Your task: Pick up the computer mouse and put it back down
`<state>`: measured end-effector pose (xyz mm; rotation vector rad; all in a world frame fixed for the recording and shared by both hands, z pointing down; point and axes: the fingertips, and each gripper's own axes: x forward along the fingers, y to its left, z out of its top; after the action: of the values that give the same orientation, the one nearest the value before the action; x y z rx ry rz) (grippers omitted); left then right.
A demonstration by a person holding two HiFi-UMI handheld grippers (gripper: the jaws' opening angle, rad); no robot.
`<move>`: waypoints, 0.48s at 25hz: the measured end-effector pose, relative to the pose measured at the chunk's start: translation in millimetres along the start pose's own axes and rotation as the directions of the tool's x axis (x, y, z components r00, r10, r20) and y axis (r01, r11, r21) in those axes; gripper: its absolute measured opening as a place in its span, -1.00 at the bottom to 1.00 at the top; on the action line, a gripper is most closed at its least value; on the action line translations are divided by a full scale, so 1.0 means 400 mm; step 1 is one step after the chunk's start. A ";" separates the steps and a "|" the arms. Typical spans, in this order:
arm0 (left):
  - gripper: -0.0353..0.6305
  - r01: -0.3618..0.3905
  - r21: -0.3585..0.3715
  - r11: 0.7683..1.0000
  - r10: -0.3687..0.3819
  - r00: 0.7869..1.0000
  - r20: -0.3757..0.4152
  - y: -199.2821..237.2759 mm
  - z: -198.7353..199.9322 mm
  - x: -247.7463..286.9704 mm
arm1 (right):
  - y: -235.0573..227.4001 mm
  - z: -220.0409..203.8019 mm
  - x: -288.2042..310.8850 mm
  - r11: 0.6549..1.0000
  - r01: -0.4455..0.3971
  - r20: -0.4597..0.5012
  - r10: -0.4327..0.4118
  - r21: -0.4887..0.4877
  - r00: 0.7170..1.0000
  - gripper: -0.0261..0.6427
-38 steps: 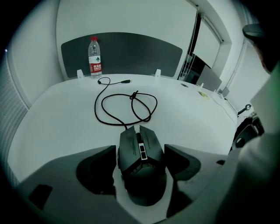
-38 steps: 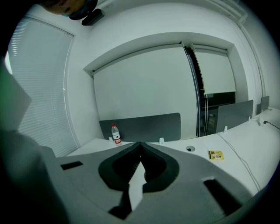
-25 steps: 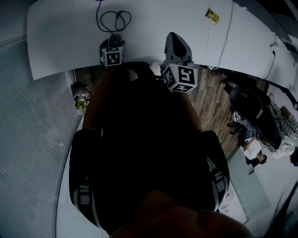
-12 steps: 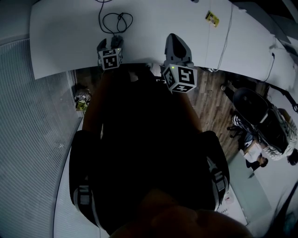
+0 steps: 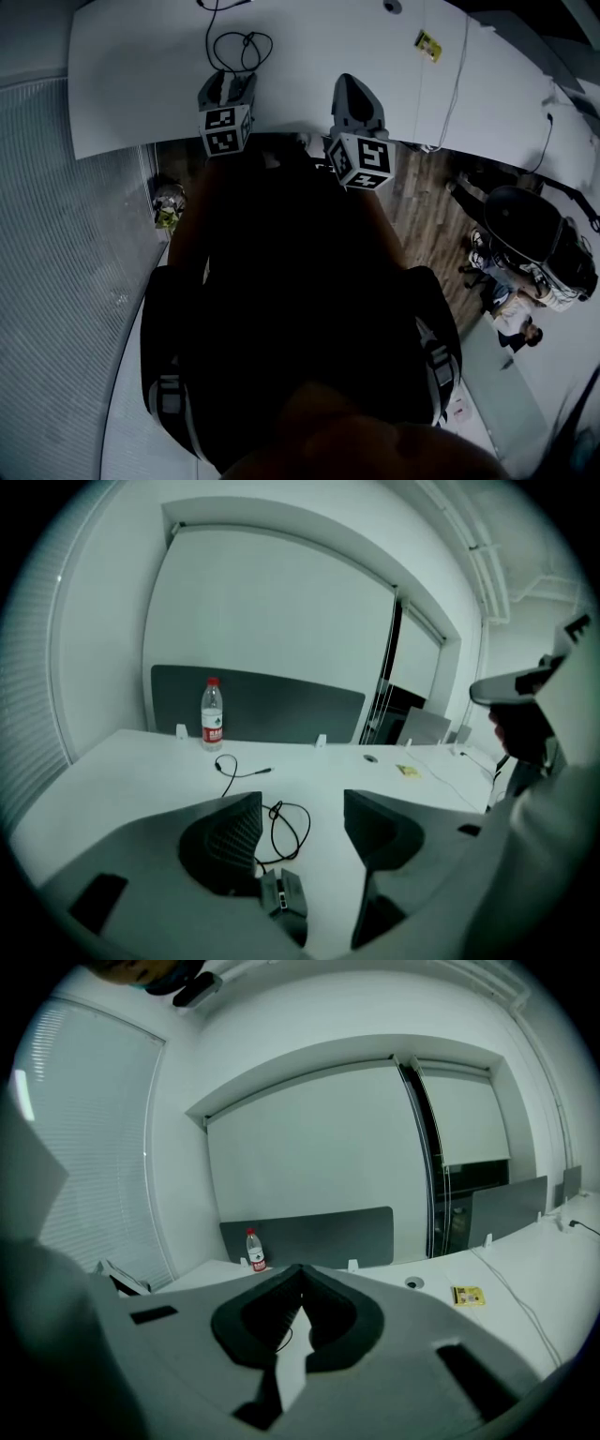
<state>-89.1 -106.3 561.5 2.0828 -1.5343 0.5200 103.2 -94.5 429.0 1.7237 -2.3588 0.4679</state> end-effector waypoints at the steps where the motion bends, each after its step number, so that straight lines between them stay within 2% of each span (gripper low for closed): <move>1: -0.10 0.004 -0.002 1.000 -0.004 1.000 0.029 -0.005 0.024 -0.013 | 0.004 0.000 -0.001 1.000 -0.001 0.000 0.001 -0.001 1.000 -0.92; 5: -0.18 0.020 -0.010 1.000 -0.018 0.990 0.142 -0.030 0.117 -0.067 | 0.013 -0.001 -0.010 1.000 -0.006 -0.001 0.006 0.000 1.000 -0.92; 12: -0.70 0.001 -0.038 0.999 0.011 0.948 0.319 -0.043 0.249 -0.172 | 0.022 -0.002 -0.018 1.000 -0.010 0.000 0.010 -0.001 1.000 -0.92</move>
<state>-91.6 -108.9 439.4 2.2164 -1.7103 0.1552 97.2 -85.5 426.0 1.7123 -2.3677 0.4677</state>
